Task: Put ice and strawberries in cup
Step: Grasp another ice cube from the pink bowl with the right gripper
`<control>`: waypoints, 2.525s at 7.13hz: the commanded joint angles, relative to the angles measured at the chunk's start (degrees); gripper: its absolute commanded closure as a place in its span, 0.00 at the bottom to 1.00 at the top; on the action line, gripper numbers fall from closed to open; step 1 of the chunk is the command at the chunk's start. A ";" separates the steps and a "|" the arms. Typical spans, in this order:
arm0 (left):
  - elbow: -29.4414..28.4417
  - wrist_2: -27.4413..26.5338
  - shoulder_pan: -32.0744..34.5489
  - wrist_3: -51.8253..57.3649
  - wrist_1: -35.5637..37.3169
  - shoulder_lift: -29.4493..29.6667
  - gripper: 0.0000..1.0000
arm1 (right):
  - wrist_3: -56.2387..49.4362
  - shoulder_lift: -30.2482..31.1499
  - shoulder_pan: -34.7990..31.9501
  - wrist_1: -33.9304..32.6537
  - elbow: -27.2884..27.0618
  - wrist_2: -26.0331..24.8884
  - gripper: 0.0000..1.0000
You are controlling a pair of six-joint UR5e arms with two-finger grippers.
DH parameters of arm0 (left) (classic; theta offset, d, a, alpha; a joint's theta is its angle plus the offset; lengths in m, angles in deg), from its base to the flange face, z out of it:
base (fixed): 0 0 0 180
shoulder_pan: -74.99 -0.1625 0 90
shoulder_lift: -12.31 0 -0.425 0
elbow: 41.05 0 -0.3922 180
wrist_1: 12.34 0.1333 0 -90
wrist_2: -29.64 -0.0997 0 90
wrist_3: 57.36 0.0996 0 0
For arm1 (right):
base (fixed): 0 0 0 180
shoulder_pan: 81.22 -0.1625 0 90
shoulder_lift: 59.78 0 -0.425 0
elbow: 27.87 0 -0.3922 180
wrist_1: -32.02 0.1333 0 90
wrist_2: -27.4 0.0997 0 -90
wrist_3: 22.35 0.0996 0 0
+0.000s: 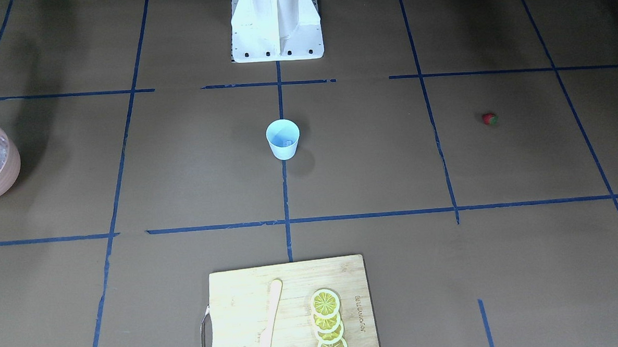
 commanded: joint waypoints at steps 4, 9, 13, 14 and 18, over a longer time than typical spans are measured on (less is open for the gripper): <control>0.09 0.00 0.00 0.00 0.00 0.00 0.00 | -0.09 0.49 1.18 -0.18 0.79 -1.58 0.38; 0.18 0.00 0.00 0.00 -0.09 0.00 0.00 | -0.35 0.49 1.09 -0.18 -0.09 -0.71 0.97; 0.09 0.00 0.00 0.00 -0.09 0.00 0.00 | 10.40 -0.65 -5.48 -2.11 -2.29 3.42 0.98; 0.09 0.00 0.00 0.00 -0.09 0.00 0.00 | 17.50 -2.82 -5.67 -1.94 -2.55 3.60 0.98; 0.09 0.00 0.00 0.00 0.00 0.00 0.00 | 36.54 -14.24 -0.95 -2.28 -5.54 3.69 0.96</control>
